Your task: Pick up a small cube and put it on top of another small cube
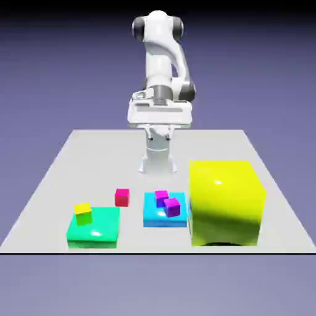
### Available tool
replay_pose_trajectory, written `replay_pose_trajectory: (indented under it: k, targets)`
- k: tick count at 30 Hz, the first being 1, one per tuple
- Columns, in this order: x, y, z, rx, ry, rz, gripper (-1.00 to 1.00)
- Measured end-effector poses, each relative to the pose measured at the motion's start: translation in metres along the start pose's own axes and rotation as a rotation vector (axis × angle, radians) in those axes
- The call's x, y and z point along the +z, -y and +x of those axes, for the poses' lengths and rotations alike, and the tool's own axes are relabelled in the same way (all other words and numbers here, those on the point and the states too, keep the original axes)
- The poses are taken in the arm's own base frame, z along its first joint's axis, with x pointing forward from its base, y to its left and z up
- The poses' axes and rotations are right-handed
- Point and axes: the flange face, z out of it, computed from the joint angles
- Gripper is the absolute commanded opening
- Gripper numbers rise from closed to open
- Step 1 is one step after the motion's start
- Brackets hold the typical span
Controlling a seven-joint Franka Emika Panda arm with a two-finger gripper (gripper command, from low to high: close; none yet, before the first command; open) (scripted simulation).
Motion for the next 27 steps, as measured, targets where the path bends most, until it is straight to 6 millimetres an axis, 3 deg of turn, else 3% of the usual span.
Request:
replay_pose_trajectory:
  k: [4,7,14,16,23,24,27]
  targets:
    - [0.052,-0.072,-0.008,0.002,0.144,-0.223,0.0]
    - [0.081,-0.13,-0.022,0.018,0.276,-0.367,0.0]
    - [0.112,-0.259,-0.084,0.095,0.646,-0.607,0.0]
    - [0.112,-0.261,-0.085,0.098,0.652,-0.609,0.0]
    - [0.154,-0.29,-0.119,0.098,0.651,-0.61,0.0]
    - [0.159,-0.294,-0.125,0.098,0.652,-0.609,-1.0]
    - [0.154,-0.29,-0.119,0.098,0.651,-0.61,-1.0]
